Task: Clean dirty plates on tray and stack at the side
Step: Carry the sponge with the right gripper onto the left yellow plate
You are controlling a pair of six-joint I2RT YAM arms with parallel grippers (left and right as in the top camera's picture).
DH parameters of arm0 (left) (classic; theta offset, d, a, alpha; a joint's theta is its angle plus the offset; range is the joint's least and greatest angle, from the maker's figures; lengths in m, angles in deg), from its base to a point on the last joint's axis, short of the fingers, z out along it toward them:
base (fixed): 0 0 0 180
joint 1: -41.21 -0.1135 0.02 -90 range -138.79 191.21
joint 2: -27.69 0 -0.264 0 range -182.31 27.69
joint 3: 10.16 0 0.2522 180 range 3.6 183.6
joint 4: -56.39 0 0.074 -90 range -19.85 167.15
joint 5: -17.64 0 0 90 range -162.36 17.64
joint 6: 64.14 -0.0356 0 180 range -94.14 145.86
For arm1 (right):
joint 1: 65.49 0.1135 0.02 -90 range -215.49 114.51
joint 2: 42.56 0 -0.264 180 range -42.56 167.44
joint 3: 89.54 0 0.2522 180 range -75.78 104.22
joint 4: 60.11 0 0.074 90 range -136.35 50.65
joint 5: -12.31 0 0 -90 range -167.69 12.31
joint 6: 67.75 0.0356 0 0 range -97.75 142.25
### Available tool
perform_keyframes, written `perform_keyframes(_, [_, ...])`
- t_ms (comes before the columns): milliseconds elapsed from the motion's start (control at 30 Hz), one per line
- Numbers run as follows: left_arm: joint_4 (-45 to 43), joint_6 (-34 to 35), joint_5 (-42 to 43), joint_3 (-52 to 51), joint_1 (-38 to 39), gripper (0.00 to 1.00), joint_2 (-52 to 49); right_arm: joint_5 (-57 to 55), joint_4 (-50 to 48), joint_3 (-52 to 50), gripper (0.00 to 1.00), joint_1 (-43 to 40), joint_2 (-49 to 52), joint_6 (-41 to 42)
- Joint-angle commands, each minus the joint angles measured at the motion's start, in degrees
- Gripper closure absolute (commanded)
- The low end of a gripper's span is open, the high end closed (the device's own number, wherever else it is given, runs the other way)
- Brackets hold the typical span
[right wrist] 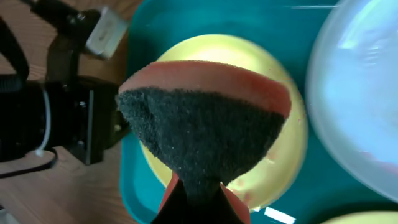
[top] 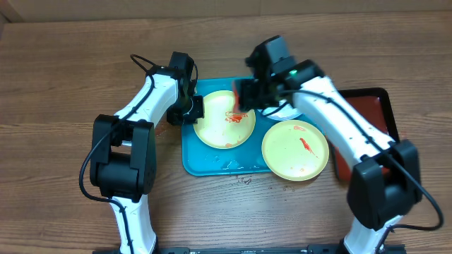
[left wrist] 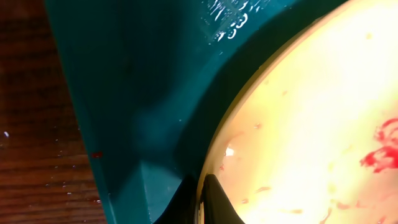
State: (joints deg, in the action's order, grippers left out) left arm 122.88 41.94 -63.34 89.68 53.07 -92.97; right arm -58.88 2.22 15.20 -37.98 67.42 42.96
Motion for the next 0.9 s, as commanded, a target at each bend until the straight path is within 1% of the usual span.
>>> perform_keyframes(0, [-0.3, -0.9, 1.5, 0.3, 0.1, 0.96, -2.3, -2.7, -0.7, 0.9, 0.96, 1.7, 4.6, 5.7])
perform_keyframes(133, [-0.3, -1.2, 1.5, 0.3, 0.1, 0.96, -2.3, -5.0, -0.5, 0.9, 0.96, 2.1, 8.0, 7.9])
perform_keyframes(367, [-0.3, -1.4, 1.5, 0.3, 0.1, 0.96, -2.3, -10.0, -0.5, 0.9, 0.96, 2.0, 10.3, 8.1])
perform_keyframes(467, [-0.2, -2.0, 1.5, 0.3, 0.1, 0.96, -2.3, -10.1, -0.2, 0.9, 0.96, 2.0, 11.5, 8.2])
perform_keyframes(667, [0.7, -2.4, 1.5, 0.3, 0.1, 0.96, -2.3, -9.6, -0.5, 1.0, 0.96, 2.0, 14.1, 11.5])
perform_keyframes(867, [0.7, -2.9, 1.5, 0.3, 0.1, 0.96, -2.3, -5.9, -2.7, 1.0, 0.96, 2.4, 15.4, 12.9])
